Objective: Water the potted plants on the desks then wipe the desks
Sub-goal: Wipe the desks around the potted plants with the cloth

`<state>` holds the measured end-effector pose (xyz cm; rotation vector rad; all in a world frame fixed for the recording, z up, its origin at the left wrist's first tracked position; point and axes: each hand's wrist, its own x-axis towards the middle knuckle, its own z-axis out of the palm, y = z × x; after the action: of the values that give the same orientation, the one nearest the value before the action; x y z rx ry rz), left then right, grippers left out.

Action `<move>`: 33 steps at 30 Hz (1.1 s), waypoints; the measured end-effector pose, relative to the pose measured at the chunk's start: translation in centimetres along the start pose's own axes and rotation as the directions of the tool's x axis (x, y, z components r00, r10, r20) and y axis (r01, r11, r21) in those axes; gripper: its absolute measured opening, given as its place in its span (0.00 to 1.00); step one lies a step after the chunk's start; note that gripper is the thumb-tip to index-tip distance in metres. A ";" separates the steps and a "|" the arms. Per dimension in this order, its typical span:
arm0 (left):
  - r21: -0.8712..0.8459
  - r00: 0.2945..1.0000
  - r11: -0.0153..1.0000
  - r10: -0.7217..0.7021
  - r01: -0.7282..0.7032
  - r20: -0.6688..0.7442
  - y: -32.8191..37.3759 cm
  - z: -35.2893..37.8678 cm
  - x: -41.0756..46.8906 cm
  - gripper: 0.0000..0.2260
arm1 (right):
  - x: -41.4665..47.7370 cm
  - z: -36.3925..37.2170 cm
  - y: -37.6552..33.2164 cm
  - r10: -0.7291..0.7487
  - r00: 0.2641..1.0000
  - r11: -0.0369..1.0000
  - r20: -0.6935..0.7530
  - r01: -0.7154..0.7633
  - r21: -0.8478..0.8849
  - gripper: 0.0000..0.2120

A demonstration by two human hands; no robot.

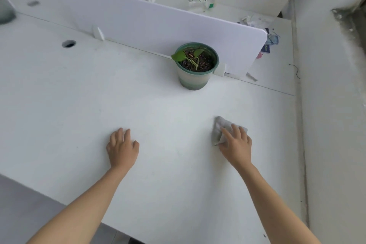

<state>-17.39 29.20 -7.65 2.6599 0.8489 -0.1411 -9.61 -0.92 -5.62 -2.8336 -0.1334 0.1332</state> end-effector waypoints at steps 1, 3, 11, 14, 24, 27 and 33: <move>0.022 1.000 1.000 -0.007 0.006 0.016 -0.1 0.2 0.2 0.22 | 0.5 0.2 0.3 -0.005 1.000 0.999 0.028 0.006 -0.034 0.23; 0.038 1.000 0.999 -0.011 0.011 0.015 -0.3 0.6 0.6 0.22 | 1.5 0.4 1.0 -0.023 0.995 0.996 0.097 0.031 -0.079 0.22; 0.081 1.000 0.996 0.023 -0.022 -0.015 -0.7 2.0 0.9 0.27 | 9.7 -0.9 1.8 0.219 0.969 0.950 -0.118 -0.184 0.253 0.21; 0.106 1.000 0.994 0.011 -0.008 -0.029 -0.7 2.4 1.2 0.26 | 15.1 -2.4 0.4 0.344 0.917 0.902 -0.202 -0.263 0.342 0.22; 0.198 0.976 0.980 0.052 -0.009 -0.214 -1.2 3.5 1.9 0.24 | 22.5 3.4 -2.3 0.096 0.992 0.995 -0.087 -0.093 0.031 0.20; 0.205 0.974 0.978 0.067 -0.021 -0.219 -1.3 3.6 1.9 0.24 | 21.5 4.0 -2.9 0.036 0.998 0.999 -0.054 -0.035 0.017 0.20; 0.189 0.971 0.982 0.064 -0.020 -0.231 -1.2 3.6 1.9 0.24 | 16.7 5.2 -4.9 -0.025 0.998 1.000 -0.059 0.026 0.017 0.19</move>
<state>-16.53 29.84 -11.75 2.9096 0.8883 0.1170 6.01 7.06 -10.36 -2.8135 -0.1547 0.0455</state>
